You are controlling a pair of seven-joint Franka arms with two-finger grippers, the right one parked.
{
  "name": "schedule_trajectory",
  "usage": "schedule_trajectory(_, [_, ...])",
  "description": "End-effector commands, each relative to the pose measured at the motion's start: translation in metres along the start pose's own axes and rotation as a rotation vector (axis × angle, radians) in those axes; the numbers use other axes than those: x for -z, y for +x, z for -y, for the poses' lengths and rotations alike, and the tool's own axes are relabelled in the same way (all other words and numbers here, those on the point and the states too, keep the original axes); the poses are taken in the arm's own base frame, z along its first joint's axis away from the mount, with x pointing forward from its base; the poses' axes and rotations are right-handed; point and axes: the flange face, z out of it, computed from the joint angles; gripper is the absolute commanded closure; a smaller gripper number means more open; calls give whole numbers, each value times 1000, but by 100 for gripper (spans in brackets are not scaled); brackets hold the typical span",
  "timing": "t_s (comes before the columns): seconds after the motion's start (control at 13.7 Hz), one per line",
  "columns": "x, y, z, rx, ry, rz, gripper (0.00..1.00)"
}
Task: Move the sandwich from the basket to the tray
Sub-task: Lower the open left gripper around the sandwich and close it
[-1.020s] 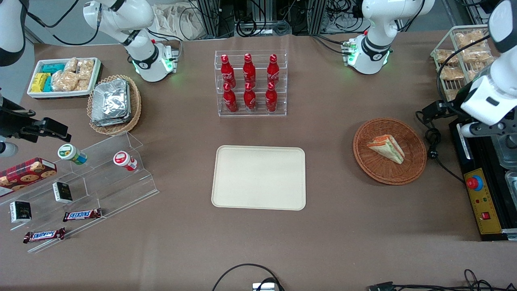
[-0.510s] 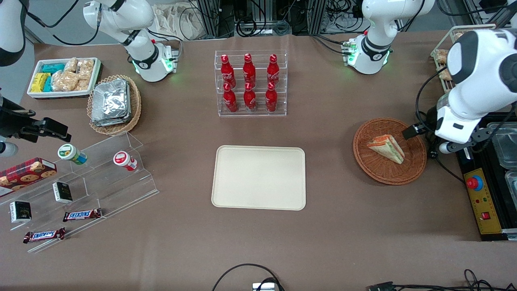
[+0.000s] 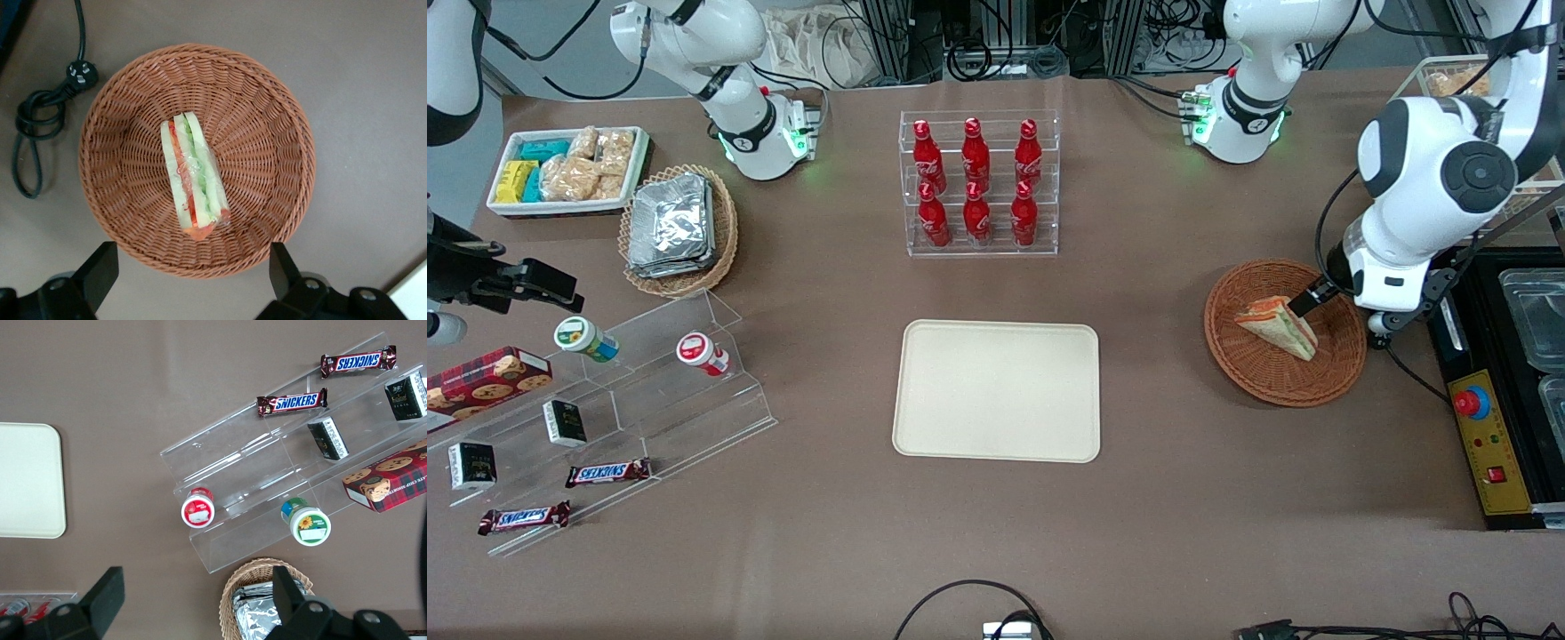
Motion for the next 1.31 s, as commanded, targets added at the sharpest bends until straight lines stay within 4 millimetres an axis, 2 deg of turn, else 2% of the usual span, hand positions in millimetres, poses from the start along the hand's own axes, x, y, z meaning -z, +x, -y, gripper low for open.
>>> schedule_trajectory(0.0, [-22, -19, 11, 58, -25, -52, 0])
schedule_trajectory(0.29, [-65, -29, 20, 117, -78, -90, 0])
schedule_trajectory(0.51, [-85, -30, 24, 140, -92, -94, 0])
schedule_trajectory(1.24, [-129, -27, 19, 180, -134, -101, 0])
